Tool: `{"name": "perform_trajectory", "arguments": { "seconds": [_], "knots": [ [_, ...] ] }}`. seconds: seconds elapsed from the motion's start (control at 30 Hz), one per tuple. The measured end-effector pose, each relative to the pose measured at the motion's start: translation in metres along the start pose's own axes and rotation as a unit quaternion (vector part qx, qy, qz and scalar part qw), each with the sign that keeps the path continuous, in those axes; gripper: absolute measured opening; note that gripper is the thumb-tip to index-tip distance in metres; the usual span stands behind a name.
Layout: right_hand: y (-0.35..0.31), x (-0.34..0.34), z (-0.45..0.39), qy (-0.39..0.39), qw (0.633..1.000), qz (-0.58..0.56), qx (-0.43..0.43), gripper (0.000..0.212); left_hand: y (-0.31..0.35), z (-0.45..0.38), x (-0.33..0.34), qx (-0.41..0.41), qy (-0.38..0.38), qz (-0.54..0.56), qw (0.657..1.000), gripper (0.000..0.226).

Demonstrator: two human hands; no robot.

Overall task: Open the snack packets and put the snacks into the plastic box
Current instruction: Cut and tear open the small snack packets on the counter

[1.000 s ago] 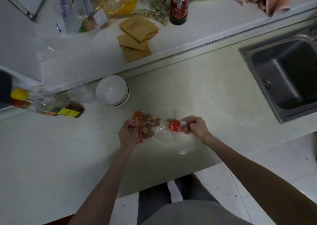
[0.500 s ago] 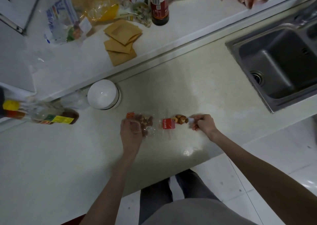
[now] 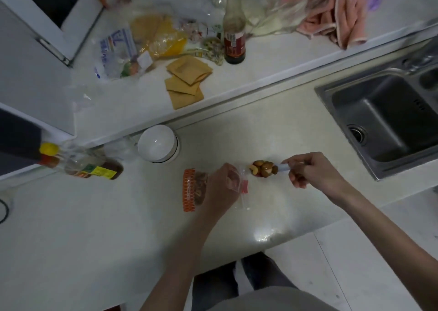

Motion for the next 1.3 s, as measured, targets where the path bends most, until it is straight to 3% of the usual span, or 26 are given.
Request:
{"name": "perform_trajectory", "arguments": {
  "seconds": [0.3, 0.53, 0.63, 0.77, 0.93, 1.13, 1.3],
  "knots": [
    [-0.08, 0.006, 0.034, -0.042, 0.994, 0.098, -0.037, 0.026, 0.041, -0.003, -0.034, 0.006, -0.001, -0.057, 0.998, 0.025],
    [-0.125, 0.021, 0.043, -0.026, 0.963, 0.256, -0.075, 0.027, 0.06, -0.003, -0.061, 0.022, 0.026, -0.063, 0.997, 0.027],
    [-0.148, 0.032, 0.05, -0.018, 0.931, 0.349, -0.107, 0.023, 0.065, -0.001, -0.069, 0.025, 0.043, -0.047, 0.998, 0.028],
    [-0.168, 0.054, 0.056, -0.008, 0.85, 0.49, -0.191, 0.024, 0.064, 0.003, -0.074, 0.016, 0.068, 0.009, 0.998, 0.024],
    [-0.173, 0.063, 0.054, -0.004, 0.83, 0.503, -0.241, 0.024, 0.055, 0.005, -0.077, 0.009, 0.103, 0.057, 0.993, 0.029],
    [-0.175, 0.057, 0.055, 0.044, 0.859, 0.433, -0.268, 0.026, 0.039, 0.004, -0.074, 0.051, 0.167, 0.078, 0.982, 0.033],
    [-0.169, 0.043, 0.053, 0.096, 0.902, 0.327, -0.266, 0.027, 0.024, -0.002, -0.066, 0.035, 0.152, 0.111, 0.982, 0.034]
  ]
}}
Point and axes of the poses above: each hand's wrist, its own z-axis away from the middle knuckle, its own x-axis out of the palm, y = z × x, the point moved 1 cm from there along -z, towards the middle knuckle, and after that the axes turned 7 degrees about -y, right-handed, at the moved point
